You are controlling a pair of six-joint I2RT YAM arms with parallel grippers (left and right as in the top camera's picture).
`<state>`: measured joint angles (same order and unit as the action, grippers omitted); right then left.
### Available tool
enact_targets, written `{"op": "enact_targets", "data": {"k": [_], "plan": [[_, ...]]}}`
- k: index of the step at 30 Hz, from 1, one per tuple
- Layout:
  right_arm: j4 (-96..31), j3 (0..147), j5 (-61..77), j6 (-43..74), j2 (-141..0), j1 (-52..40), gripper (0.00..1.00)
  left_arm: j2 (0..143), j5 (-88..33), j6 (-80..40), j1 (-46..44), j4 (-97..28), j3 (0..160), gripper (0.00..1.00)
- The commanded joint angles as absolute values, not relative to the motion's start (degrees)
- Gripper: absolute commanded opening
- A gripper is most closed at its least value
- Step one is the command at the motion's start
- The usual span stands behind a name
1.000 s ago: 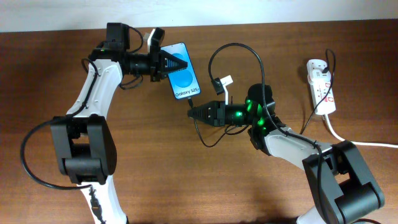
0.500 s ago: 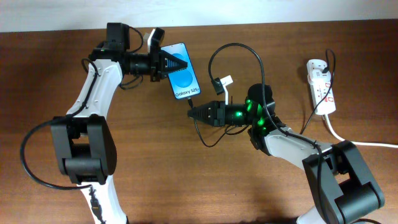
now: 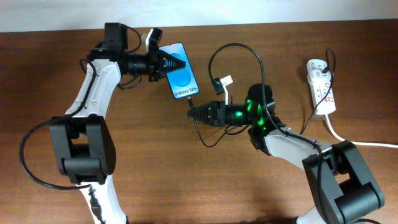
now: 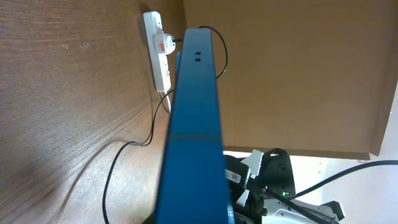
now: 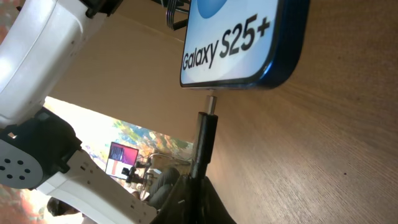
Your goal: Plug charger to phone and switch on socket
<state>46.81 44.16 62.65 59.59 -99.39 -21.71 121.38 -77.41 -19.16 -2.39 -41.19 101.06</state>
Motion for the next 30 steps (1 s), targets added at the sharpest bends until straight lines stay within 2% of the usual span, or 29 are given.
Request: {"op": "enact_targets", "data": {"k": [1,30], "plan": [[47.35,44.93,62.39,58.98,-99.48,-21.34,0.04,120.05,-79.92,-19.73,-2.63,-41.25,101.27,0.0],[45.67,44.93,61.91,58.78,-99.48,-21.37,0.04,120.05,-79.75,-19.94,-3.97,-42.09,101.27,0.0]]}}
